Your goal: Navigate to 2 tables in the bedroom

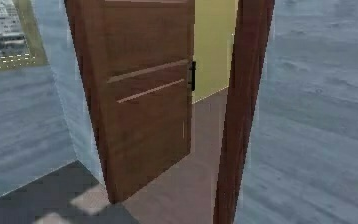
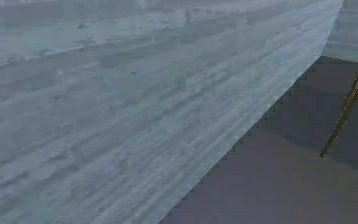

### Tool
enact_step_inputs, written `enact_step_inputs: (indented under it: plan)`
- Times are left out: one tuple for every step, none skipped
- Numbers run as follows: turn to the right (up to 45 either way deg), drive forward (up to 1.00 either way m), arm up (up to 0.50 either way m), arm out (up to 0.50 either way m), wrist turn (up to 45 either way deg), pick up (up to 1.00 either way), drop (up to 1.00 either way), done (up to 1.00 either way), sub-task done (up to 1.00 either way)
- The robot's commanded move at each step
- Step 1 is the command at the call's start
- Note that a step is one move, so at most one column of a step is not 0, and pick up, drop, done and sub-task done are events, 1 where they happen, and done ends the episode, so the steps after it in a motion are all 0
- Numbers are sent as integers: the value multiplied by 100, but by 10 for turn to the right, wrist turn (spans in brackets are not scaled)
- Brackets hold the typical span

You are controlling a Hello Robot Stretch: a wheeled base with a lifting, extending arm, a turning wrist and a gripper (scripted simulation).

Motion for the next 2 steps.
enact_step_inputs:
  plan:
    - [-390, 0, 0, 0, 0, 0, 0, 0, 0]
    - [0, 30, 0, 0, 0, 0, 0, 0, 0]
